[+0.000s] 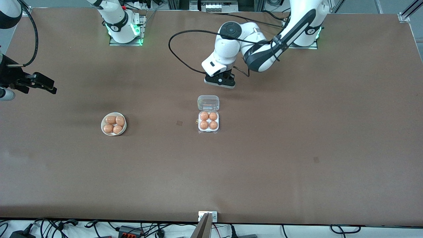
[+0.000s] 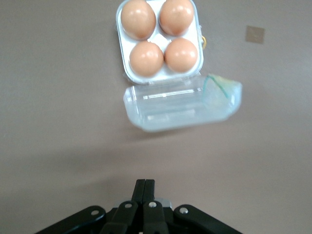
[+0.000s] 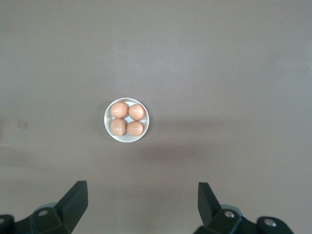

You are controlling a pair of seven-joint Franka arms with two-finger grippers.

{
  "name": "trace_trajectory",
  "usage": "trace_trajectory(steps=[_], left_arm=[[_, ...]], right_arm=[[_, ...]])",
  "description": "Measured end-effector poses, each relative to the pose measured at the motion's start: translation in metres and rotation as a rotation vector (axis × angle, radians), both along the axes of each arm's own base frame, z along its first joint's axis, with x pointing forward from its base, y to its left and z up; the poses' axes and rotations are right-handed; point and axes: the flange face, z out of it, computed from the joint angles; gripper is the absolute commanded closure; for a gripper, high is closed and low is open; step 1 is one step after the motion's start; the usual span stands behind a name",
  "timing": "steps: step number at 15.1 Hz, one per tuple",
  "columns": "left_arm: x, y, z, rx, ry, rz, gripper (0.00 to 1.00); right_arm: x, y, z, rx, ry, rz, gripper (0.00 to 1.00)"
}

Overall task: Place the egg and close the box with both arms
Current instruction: 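Push the clear lid down over the eggs with the left gripper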

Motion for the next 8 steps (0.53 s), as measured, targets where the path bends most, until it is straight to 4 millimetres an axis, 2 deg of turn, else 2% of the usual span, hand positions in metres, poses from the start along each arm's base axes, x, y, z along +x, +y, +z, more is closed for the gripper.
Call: trace_trajectory(steps=[5, 8], left_arm=[[0.032, -0.019, -0.028, -0.011, -0.080, -0.003, 0.99], [0.065, -0.024, -0.029, -0.044, -0.121, 0.021, 0.99]], right_arm=[[-0.001, -0.001, 0.001, -0.001, -0.003, -0.001, 0.00], [-0.001, -0.002, 0.001, -0.001, -0.002, -0.003, 0.00]])
